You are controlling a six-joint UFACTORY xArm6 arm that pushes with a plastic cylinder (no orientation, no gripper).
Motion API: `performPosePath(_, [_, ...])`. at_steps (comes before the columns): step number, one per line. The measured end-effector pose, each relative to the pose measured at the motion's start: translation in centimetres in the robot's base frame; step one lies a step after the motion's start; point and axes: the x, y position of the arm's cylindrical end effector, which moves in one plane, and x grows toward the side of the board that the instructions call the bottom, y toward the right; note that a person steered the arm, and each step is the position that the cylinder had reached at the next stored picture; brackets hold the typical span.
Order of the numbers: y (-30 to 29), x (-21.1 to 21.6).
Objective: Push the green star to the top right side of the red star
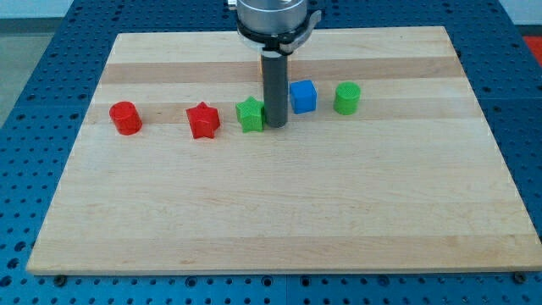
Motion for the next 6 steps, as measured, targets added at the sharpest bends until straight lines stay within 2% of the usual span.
performPosePath(2, [0.2, -0.6])
performPosePath(5, [-5.9, -0.6])
performPosePath(6, [-2.8, -0.4])
